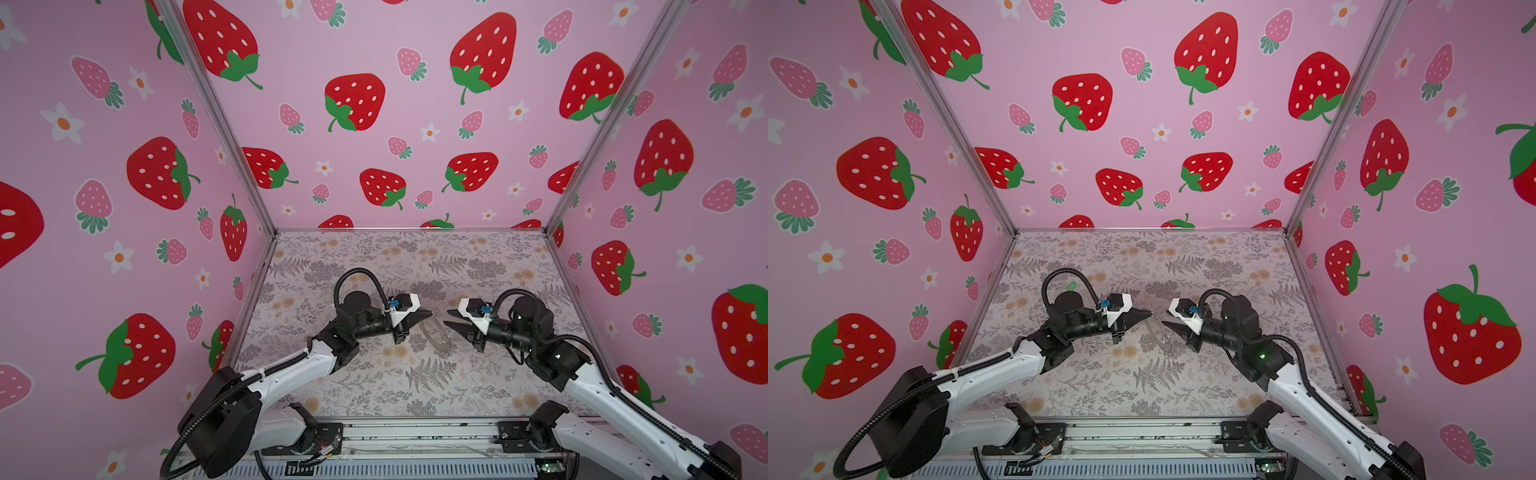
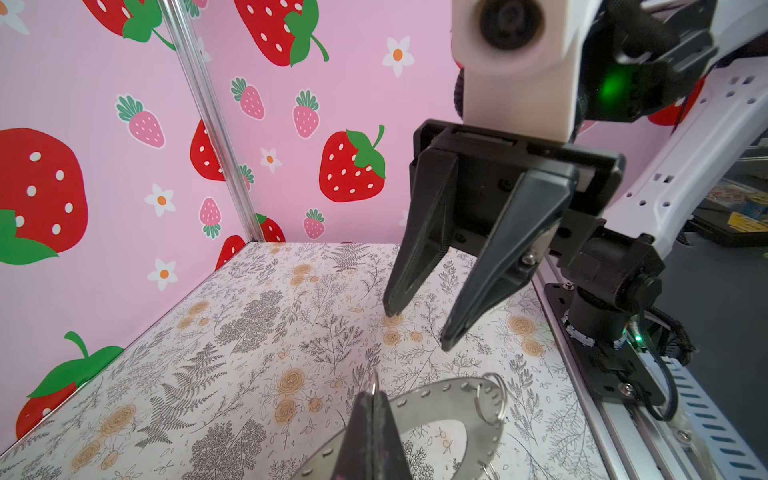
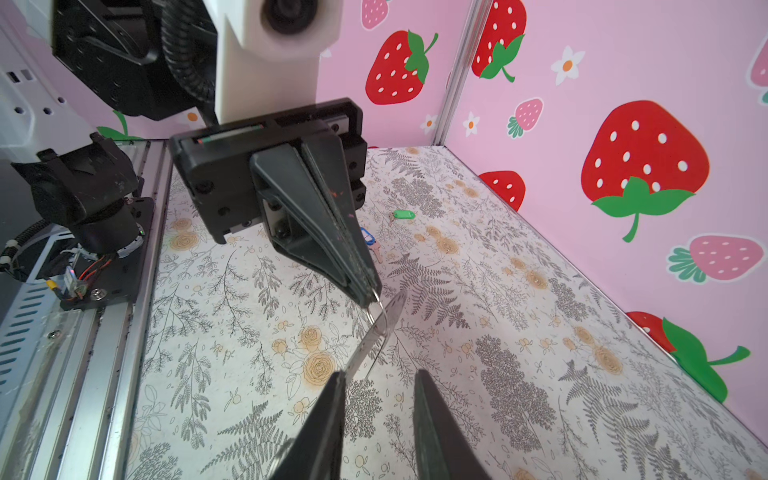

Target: Put the keys on the keyring

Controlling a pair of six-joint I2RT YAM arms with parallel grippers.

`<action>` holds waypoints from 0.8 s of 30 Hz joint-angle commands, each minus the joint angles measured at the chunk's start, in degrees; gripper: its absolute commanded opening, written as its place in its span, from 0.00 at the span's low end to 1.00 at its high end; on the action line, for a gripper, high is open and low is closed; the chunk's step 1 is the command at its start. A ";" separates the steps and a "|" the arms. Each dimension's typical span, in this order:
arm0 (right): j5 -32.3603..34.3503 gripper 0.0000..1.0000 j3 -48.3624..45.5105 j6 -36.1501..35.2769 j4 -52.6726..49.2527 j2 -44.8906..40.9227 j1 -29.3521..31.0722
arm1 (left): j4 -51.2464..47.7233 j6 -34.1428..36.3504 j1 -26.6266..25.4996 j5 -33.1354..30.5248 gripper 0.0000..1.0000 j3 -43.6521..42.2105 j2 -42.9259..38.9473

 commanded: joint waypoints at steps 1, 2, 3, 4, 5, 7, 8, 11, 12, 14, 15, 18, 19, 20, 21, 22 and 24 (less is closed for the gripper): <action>2.08 0.31 2.50 -2.74 -2.30 0.00 -0.37 | 4.15 0.45 0.20 1.75 0.00 0.09 0.28; 2.19 0.31 2.62 -3.01 -2.94 0.45 -0.39 | 4.53 0.52 0.24 1.90 0.00 0.00 0.28; 1.87 0.31 2.64 -2.82 -3.05 0.89 -0.39 | 4.82 0.57 0.21 2.11 0.00 -0.08 0.28; 1.42 0.31 2.52 -2.40 -3.04 1.54 -0.39 | 5.02 0.44 0.21 2.33 0.00 -0.13 0.20; 0.76 0.30 2.55 -2.00 -3.03 2.28 -0.39 | 5.49 0.47 0.20 2.78 0.00 -0.24 0.20; -1.23 0.29 2.60 -1.72 -2.96 3.75 -0.39 | 6.24 0.44 0.20 3.15 0.00 -0.60 0.11; -2.60 0.28 2.60 -1.39 -2.55 4.08 -0.39 | 6.42 0.34 0.25 3.26 0.00 -0.65 0.06; -5.93 0.27 2.58 -0.24 -0.75 6.04 -0.34 | 6.55 0.17 0.20 3.55 0.00 -0.79 -0.07; -6.73 0.27 2.46 0.08 -0.15 6.16 -0.39 | 6.62 0.11 0.20 3.66 0.00 -0.75 -0.03; -8.16 0.25 2.00 1.03 1.84 5.89 -0.39 | 7.38 -0.42 0.21 4.03 0.00 -0.79 0.15; -8.76 0.24 1.77 1.25 2.57 5.77 -0.34 | 7.72 -0.61 0.20 4.12 0.00 -0.86 0.26; -10.41 0.23 1.22 2.11 4.04 5.76 -0.38 | 9.09 -1.65 0.20 4.88 0.00 -0.87 0.87; -10.63 0.23 1.20 2.33 4.20 5.92 -0.39 | 9.67 -2.05 0.20 5.21 0.00 -0.81 1.10; -10.76 0.22 1.20 2.46 4.14 6.17 -0.38 | 10.09 -2.46 0.20 5.49 0.00 -0.86 1.31; -10.76 0.22 1.15 2.49 4.04 6.45 -0.38 | 10.38 -2.68 0.20 5.83 0.00 -0.75 1.42; -10.85 0.21 1.17 2.53 3.87 6.63 -0.39 | 10.64 -2.91 0.23 6.23 0.00 -0.70 1.58; -10.83 0.20 1.08 2.66 3.95 7.01 -0.43 | 10.71 -3.25 0.20 6.58 0.00 -0.53 1.69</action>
